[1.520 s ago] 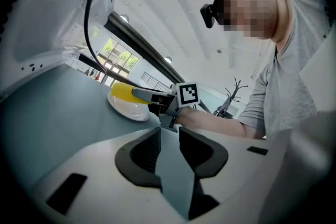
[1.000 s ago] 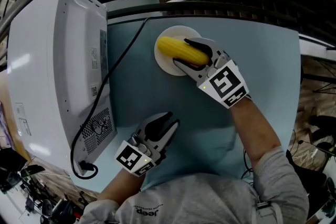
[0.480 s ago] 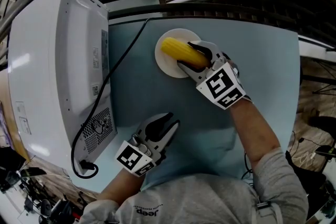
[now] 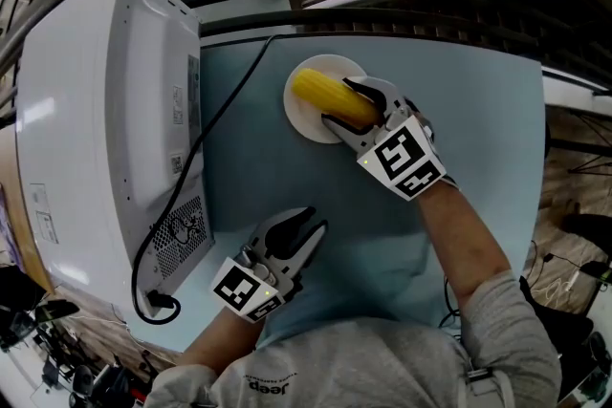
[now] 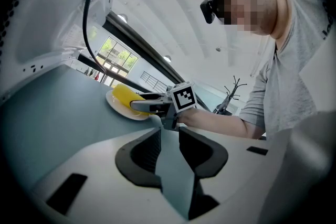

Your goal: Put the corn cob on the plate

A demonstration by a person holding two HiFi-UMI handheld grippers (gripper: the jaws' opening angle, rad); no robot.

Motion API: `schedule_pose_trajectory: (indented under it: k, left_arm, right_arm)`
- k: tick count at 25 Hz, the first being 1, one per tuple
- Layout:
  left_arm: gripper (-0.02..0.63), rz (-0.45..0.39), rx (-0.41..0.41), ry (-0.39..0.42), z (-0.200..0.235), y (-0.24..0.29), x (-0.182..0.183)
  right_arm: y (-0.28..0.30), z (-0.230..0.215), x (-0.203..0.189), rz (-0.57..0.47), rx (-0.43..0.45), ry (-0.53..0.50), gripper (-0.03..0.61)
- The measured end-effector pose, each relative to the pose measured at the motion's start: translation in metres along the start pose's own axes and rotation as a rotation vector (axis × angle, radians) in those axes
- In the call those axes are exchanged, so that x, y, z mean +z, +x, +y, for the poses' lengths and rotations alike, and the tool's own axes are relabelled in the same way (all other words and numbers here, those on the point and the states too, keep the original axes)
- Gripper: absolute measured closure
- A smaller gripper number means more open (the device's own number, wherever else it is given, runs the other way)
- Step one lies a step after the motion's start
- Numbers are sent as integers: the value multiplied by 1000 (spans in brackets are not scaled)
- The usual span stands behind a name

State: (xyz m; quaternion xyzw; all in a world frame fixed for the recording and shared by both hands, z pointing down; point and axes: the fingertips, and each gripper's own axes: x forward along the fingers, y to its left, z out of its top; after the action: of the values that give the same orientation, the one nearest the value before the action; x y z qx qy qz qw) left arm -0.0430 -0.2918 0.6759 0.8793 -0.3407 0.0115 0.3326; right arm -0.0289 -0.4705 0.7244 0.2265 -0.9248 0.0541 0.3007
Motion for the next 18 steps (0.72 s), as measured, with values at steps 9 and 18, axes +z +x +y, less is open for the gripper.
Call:
schedule_pose_trajectory:
  k: [9, 18]
  left_arm:
    - [492, -13, 5, 13, -7, -8, 7]
    - [492, -24, 10, 36, -28, -32, 21]
  right_arm:
    - [-16, 0, 12, -43, -3, 31, 276]
    - [-67, 5, 34, -62, -95, 52, 275]
